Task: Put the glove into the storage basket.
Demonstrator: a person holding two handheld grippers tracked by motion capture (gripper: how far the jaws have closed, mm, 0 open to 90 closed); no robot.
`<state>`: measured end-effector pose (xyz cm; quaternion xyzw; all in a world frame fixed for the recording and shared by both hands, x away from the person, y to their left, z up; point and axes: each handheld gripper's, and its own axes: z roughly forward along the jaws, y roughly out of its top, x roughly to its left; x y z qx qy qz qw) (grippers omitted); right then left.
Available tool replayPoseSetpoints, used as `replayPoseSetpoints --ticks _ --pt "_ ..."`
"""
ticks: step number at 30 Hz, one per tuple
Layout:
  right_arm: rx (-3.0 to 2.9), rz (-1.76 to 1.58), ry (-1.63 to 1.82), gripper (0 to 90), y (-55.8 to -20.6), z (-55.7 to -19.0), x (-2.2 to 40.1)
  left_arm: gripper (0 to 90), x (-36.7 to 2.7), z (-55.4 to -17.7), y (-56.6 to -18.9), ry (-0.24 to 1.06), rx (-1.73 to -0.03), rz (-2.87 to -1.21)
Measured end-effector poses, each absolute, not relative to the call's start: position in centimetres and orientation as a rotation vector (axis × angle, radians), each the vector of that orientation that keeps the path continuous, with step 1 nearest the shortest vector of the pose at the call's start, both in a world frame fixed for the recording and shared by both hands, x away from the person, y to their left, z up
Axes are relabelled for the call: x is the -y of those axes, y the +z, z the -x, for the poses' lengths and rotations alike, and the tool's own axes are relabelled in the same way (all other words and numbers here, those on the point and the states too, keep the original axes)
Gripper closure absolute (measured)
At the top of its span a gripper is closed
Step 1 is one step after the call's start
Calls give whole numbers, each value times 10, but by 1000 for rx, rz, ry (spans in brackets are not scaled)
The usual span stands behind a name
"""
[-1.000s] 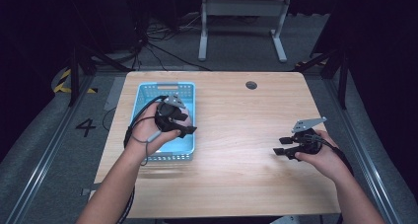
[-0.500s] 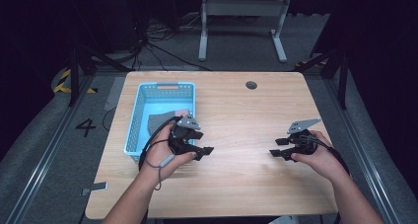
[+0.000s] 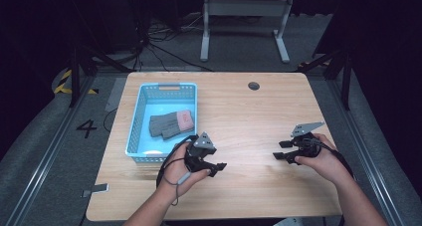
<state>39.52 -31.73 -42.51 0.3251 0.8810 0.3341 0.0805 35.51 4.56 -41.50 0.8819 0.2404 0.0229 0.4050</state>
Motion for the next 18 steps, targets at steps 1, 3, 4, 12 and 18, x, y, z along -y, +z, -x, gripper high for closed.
replayPoseSetpoints --ticks 1,3,4,12,18 --pt "-2635 -970 995 432 -426 -395 317 369 -43 -354 -418 54 -606 -2236" --pt "-2638 -965 990 431 -428 -396 317 361 -38 -352 -427 48 -575 -2279" --pt "-2640 -956 989 431 -429 -396 317 359 -36 -351 -432 45 -569 -2295" --pt "-2655 -926 1003 431 -438 -396 312 351 -23 -347 -453 70 -513 -2293" --pt "-2670 -869 1020 427 -446 -394 309 339 -17 -342 -460 84 -487 -2295"
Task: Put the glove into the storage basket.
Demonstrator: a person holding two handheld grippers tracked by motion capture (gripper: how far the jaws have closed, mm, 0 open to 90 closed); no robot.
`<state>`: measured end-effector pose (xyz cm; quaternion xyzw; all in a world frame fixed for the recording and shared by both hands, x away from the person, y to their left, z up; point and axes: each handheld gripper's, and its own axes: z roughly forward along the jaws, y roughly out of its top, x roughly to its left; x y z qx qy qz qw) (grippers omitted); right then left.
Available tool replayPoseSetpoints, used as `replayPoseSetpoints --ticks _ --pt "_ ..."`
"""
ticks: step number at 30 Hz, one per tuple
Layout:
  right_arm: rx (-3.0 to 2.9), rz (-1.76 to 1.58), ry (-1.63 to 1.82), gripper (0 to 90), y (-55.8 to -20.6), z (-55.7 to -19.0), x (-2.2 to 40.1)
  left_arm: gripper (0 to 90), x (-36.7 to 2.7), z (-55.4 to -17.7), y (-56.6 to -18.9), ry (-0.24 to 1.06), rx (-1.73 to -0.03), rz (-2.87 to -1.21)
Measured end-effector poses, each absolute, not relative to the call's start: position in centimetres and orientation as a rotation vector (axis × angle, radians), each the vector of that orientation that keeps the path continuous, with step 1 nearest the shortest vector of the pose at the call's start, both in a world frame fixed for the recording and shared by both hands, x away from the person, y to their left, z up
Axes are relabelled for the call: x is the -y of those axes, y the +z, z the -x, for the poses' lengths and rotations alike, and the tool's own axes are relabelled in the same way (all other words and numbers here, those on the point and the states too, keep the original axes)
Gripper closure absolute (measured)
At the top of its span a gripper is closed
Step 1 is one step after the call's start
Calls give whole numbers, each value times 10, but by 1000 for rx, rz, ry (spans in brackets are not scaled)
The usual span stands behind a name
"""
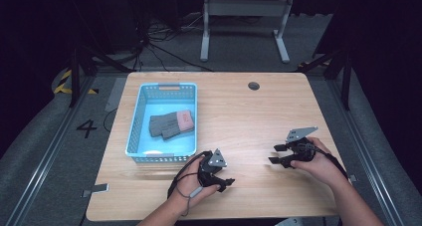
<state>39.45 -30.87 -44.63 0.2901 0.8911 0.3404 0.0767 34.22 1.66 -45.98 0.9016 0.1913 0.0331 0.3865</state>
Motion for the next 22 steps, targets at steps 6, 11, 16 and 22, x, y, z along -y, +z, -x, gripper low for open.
replayPoseSetpoints --ticks 6,11,16,22 --pt "-2675 -819 1025 418 -451 -394 304 332 -9 -336 -462 57 -456 -2301" --pt "-2675 -805 1029 411 -453 -395 302 316 -5 -334 -466 32 -439 -2332" --pt "-2671 -805 1027 410 -454 -395 302 310 -8 -335 -465 38 -449 -2337" --pt "-2660 -805 1033 404 -453 -396 301 310 -10 -335 -464 41 -457 -2342"
